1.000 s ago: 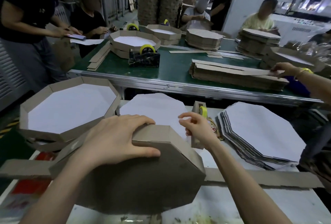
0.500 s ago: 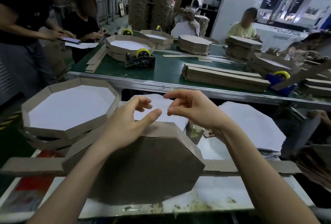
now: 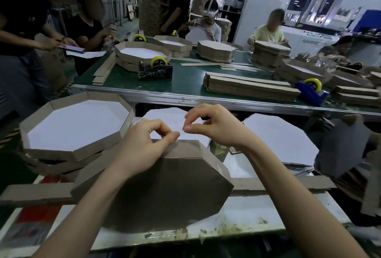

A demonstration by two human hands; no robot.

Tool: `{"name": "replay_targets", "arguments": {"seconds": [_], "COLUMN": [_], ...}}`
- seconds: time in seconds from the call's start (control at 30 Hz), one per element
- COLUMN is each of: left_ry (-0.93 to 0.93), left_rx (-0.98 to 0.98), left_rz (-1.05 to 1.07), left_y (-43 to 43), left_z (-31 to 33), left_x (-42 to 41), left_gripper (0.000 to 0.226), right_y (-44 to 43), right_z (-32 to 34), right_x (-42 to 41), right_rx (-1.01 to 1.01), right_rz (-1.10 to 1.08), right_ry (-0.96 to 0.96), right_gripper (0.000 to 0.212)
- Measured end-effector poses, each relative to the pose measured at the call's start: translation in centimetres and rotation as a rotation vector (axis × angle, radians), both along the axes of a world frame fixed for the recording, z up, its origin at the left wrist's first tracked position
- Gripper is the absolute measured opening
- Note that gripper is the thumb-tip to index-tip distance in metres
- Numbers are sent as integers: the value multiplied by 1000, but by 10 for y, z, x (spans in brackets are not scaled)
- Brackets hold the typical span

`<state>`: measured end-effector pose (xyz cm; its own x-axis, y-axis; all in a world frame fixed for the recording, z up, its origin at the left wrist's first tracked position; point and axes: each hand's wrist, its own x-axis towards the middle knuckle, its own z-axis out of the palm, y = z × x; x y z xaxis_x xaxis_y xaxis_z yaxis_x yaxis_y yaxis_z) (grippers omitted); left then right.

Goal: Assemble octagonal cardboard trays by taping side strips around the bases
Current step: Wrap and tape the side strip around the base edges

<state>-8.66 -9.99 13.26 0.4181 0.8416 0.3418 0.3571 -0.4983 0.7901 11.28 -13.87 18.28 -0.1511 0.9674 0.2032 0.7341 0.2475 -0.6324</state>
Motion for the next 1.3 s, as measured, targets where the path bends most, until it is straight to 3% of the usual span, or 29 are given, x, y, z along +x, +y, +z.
{"name": "replay_targets", "arguments": {"seconds": [0.13,0.2,0.3,0.4,0.67,0.83,1.07,1.3], "left_ry": [48,128,432,691,656,624,599,598], "left_rx": [-5,24,155,354,393,418,448,439], "left_rz": [97,107,1,-7,-28,-13,-5,5], "left_y": [0,2,1,2,11,11,10,10], "left_z": [-1,-4,-5,-11,-19,-22,-23,-22], "left_x": [1,-1,-3,1,6,6,5,5], "left_gripper": [20,50,90,99,105,103,99,95], "right_y": [2,1,-6,-11,-10,-4,2,9], "right_z": [-4,-3,-2,-5,-14,-19,-25,-27], "right_x": [6,18,28,26,18,15,13,18], "right_rx": [-3,-6,-123,-189,-335,-376,-292,-254], "right_rz": [-126,-234,-265,-265,-295,-293,-332,-302], "right_ry": [-37,-7,76,124,241,216,79,-133], "right_gripper": [10,10,19,24,29,39,38,51]}}
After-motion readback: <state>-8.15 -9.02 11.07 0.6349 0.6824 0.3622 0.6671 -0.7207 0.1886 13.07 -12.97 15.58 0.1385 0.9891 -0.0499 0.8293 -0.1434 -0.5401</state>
